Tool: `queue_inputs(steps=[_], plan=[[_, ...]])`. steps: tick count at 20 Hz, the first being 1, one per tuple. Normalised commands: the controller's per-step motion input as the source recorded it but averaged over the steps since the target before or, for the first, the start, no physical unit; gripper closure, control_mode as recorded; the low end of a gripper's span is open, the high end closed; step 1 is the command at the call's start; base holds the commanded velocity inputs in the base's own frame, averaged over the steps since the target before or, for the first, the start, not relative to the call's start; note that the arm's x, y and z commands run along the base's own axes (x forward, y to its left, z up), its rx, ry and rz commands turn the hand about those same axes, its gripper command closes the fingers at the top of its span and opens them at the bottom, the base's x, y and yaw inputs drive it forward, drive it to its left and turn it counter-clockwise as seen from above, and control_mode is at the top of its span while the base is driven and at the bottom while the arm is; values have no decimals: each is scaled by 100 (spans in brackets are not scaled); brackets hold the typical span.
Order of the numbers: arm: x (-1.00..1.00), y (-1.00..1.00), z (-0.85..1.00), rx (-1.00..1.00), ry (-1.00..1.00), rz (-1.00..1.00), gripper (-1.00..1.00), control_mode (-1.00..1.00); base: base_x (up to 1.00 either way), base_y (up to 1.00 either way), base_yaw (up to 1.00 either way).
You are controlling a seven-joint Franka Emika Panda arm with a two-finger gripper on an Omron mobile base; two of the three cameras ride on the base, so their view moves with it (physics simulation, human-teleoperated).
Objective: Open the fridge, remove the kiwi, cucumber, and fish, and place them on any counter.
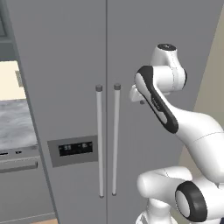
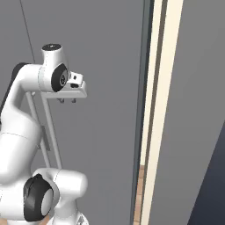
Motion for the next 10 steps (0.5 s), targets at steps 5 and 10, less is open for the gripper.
queue_inputs(steps=[5, 10], plan=[[0, 0, 0, 0, 0, 0, -100, 100, -25, 0, 0], [0, 0, 0, 0, 0, 0, -100, 100, -57, 2, 0]])
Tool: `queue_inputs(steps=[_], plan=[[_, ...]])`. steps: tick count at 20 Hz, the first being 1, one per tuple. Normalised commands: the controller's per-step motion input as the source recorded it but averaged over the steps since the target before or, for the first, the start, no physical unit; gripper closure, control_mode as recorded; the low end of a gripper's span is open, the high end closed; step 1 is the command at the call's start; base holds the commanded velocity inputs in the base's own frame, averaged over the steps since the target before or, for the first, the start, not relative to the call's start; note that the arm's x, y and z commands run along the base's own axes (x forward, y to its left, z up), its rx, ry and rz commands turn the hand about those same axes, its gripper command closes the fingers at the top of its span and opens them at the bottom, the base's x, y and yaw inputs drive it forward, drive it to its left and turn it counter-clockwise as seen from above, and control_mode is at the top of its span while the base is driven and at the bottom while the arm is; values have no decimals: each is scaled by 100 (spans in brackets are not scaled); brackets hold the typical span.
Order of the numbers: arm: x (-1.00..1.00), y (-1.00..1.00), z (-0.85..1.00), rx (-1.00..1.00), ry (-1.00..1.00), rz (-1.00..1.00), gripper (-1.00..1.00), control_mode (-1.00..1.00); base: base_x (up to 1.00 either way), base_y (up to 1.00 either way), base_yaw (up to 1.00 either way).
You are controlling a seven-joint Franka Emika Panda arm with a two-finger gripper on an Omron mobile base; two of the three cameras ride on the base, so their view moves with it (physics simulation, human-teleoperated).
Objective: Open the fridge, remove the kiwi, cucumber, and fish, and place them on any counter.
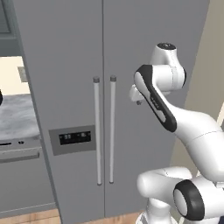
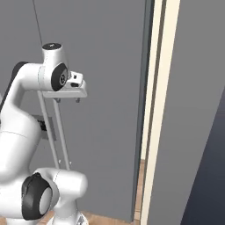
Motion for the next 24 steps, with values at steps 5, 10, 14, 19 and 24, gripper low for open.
queue_inputs(steps=[5, 10, 14, 19, 24], plan=[[0, 0, 0, 0, 0, 0, -100, 100, -37, 25, 0], [0, 0, 0, 0, 0, 0, -100, 100, -31, 50, 0], [0, 0, 0, 0, 0, 0, -100, 100, -33, 50, 0], [0, 0, 0, 0, 0, 0, -100, 100, -51, 14, 0], [0, 0, 0, 0, 0, 0, -100, 100, -61, 0, -1]])
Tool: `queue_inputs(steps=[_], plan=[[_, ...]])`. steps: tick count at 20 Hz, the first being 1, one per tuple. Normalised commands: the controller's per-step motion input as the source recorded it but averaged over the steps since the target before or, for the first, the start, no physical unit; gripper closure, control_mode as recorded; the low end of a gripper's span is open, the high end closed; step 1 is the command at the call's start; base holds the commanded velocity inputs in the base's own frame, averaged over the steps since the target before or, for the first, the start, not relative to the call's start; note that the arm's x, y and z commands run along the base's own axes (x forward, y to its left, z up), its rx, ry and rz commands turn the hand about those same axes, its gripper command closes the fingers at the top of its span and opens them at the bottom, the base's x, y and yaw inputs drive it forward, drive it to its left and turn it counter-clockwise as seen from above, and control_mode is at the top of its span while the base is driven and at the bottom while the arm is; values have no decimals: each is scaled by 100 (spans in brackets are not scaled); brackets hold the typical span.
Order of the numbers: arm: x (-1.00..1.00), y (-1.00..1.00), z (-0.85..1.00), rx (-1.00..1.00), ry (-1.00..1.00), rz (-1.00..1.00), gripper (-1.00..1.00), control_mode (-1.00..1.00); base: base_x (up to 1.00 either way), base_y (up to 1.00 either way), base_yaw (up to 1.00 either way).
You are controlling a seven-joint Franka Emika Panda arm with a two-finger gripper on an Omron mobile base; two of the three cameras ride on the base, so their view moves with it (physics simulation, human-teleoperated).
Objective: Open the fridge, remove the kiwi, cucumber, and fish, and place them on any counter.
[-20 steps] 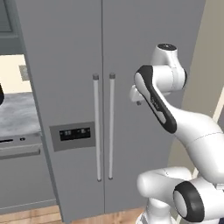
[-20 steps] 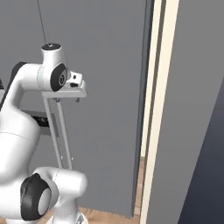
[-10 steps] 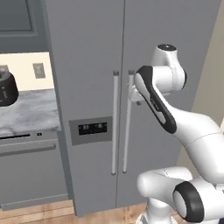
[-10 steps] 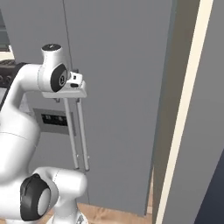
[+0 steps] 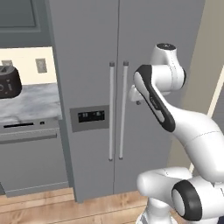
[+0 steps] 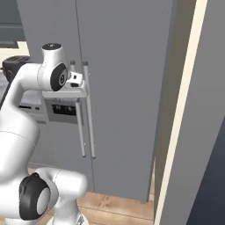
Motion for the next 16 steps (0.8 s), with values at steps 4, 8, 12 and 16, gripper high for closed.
queue_inputs(steps=[4, 8, 12, 16], plan=[[0, 0, 0, 0, 0, 0, -100, 100, -43, 11, -1], [0, 0, 0, 0, 0, 0, -100, 100, 0, 17, 0], [0, 0, 0, 0, 0, 0, -100, 100, 0, 0, 0], [0, 0, 0, 0, 0, 0, -100, 100, 0, 0, 0]])
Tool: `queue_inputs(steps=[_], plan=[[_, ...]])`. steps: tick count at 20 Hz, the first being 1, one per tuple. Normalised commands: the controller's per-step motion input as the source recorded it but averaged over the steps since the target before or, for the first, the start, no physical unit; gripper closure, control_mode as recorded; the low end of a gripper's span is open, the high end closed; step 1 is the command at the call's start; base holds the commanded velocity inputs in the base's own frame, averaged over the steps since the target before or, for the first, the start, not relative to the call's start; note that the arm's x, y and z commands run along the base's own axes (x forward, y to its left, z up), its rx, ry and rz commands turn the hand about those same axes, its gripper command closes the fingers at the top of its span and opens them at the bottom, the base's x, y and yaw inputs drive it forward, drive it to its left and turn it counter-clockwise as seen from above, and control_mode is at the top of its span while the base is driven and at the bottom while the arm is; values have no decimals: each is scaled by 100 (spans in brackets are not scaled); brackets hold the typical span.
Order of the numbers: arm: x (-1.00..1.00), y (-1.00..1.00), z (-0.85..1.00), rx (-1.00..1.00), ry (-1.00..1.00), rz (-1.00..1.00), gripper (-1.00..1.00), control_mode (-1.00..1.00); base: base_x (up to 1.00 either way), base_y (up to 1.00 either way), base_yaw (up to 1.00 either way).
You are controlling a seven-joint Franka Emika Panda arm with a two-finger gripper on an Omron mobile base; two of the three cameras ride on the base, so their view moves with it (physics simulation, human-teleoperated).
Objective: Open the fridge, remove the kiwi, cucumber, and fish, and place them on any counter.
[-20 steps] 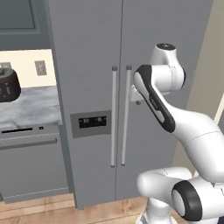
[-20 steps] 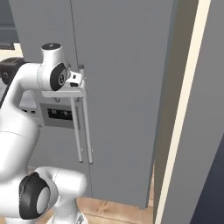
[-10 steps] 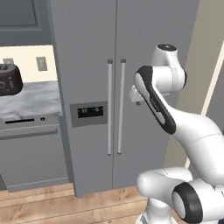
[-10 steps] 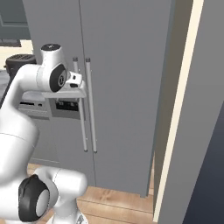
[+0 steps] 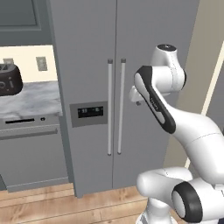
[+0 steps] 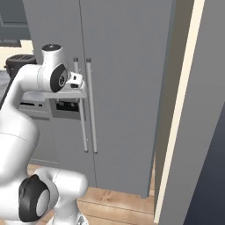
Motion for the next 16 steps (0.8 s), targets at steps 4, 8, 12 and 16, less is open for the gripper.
queue_inputs(steps=[4, 8, 12, 16], plan=[[7, 3, -52, 11, -1, 6, -100, -100, 0, 0, 0], [50, 19, -47, 10, -15, 11, -100, -100, 0, 0, 0], [89, 26, -11, 2, -2, 0, -100, -100, 0, 0, 0], [83, 11, 0, 0, 0, -8, -100, -100, 0, 0, 0]])
